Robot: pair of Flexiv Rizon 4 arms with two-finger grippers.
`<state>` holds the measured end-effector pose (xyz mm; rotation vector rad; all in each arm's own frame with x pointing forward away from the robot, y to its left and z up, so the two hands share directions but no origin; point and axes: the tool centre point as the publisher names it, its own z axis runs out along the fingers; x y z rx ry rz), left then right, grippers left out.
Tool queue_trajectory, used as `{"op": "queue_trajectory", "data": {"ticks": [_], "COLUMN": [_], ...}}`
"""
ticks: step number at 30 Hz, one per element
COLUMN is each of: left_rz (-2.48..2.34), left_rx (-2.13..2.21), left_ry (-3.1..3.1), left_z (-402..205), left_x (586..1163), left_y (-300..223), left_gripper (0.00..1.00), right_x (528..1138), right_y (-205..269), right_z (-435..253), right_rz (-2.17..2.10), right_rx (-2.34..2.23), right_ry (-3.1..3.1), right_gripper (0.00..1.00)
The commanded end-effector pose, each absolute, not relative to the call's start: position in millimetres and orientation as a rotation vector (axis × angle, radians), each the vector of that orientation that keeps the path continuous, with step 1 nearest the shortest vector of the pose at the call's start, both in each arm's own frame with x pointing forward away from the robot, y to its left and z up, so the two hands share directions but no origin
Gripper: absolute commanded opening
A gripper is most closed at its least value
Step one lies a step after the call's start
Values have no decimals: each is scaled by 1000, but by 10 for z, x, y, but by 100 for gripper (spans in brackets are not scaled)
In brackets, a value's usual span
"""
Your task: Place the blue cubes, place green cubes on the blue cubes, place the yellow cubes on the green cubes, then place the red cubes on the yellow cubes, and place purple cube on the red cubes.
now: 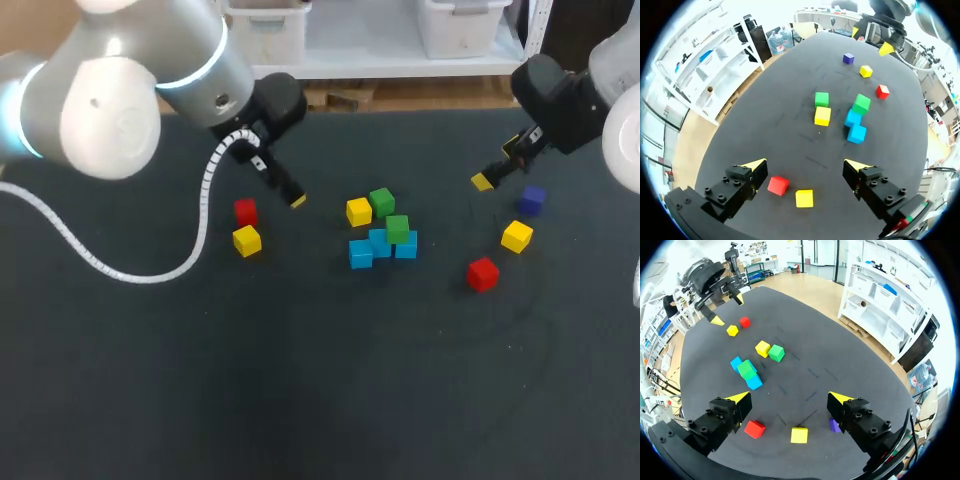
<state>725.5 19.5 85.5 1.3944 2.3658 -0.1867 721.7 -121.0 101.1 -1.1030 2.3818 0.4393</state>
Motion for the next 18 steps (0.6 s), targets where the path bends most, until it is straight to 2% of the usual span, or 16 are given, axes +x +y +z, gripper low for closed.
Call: {"op": "queue_trajectory", "data": {"ticks": [1,18], "left_rz": [-170,-202], "left_rx": [1361,1255], "left_ry": [2340,2363], "left_z": [909,1004], "left_x": [7107,7055], "left_y": [272,447], "left_gripper": [100,100], "right_x": [7215,7215], "right_y": [-1213,-1213], "right_z": [1011,1011], "right_rz": [439,439], "right_rx": [-1103,-1103], "right_ry": [2381,2381], "right_gripper": [100,100]}}
